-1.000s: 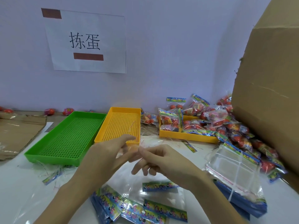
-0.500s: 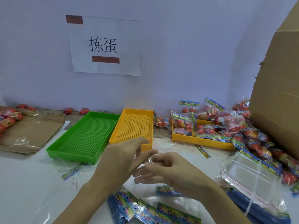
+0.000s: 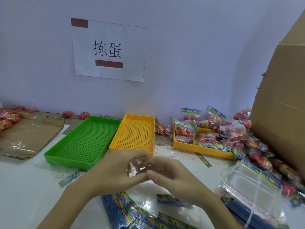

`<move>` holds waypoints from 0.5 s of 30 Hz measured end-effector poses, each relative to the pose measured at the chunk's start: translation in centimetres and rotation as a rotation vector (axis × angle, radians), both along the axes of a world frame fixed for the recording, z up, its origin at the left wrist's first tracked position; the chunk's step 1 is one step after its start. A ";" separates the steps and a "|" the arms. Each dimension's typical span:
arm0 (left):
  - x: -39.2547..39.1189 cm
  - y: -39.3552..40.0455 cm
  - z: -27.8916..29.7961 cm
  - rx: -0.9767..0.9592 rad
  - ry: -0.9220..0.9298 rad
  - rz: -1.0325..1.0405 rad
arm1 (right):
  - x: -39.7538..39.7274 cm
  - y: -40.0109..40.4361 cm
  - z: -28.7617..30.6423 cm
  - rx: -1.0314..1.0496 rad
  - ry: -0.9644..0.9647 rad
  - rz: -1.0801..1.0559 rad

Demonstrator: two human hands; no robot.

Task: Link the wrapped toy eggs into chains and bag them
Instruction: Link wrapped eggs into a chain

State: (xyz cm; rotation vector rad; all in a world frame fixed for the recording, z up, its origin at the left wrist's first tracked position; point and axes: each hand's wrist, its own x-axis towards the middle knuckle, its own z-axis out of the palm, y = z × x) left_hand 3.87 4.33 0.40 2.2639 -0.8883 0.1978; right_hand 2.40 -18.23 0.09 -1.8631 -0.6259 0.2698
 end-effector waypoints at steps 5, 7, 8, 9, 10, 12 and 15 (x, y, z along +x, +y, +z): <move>0.4 -0.2 -0.5 -0.008 -0.069 0.044 | 0.5 -0.8 1.1 0.130 0.005 -0.012; 0.5 -0.1 -0.6 -0.103 -0.066 0.086 | 1.0 -1.5 1.8 0.227 -0.022 -0.119; 0.5 -0.1 -0.5 -0.158 -0.075 0.107 | 1.5 -2.1 2.2 0.269 -0.049 -0.218; 0.4 0.0 -0.4 -0.200 -0.092 0.126 | 2.3 -2.8 2.5 0.271 -0.100 -0.344; 0.4 0.0 -0.3 -0.223 -0.104 0.143 | 3.2 -3.5 2.7 0.209 -0.178 -0.492; 0.6 0.1 -0.3 -0.210 -0.112 0.190 | 5.6 -5.3 3.0 -0.105 -0.334 -0.793; 0.7 0.0 -0.4 -0.162 -0.141 0.232 | 9.3 -7.7 2.9 -0.511 -0.284 -1.014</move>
